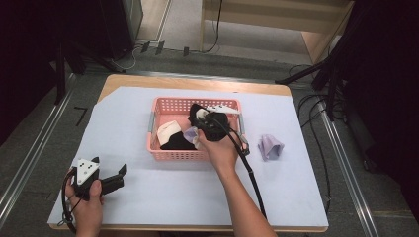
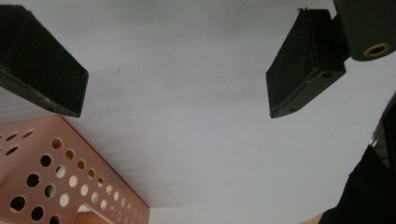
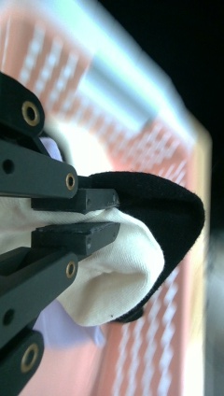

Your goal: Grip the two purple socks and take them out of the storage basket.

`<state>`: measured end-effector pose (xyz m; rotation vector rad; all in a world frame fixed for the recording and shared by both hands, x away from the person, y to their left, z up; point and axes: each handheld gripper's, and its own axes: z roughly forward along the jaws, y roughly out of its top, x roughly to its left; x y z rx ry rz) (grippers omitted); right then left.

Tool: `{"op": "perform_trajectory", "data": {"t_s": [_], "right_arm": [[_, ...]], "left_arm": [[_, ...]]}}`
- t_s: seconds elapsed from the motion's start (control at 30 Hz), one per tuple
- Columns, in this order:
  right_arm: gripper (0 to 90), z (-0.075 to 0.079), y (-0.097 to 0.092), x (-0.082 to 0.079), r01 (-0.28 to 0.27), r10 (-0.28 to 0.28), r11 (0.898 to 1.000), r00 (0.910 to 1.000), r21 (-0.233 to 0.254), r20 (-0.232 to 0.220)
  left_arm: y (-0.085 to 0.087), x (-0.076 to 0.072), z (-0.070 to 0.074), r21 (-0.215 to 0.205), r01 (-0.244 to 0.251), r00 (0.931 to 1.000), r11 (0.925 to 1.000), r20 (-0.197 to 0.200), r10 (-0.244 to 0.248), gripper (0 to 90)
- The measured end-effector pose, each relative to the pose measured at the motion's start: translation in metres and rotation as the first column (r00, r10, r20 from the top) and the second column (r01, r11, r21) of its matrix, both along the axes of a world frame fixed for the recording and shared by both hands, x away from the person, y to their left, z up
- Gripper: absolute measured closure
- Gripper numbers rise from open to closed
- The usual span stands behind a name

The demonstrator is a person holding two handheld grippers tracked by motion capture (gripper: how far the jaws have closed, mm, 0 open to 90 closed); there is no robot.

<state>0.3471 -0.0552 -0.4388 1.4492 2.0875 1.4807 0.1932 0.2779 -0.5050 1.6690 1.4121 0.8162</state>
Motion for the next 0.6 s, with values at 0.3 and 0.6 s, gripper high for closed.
{"op": "perform_trajectory", "data": {"t_s": [0.3,0.6], "right_arm": [[60.6,-0.010,-0.022,0.014,0.269,-0.245,0.899,0.9631,-0.345,0.112],[76.4,-0.009,-0.031,0.003,0.170,-0.176,0.939,0.9843,-0.299,0.005]], "left_arm": [[0.001,0.000,0.000,-0.002,0.000,1.0000,1.0000,-0.003,0.000,6.6],[-0.001,0.000,0.000,0.010,0.003,1.0000,1.0000,0.000,-0.003,6.6]]}}
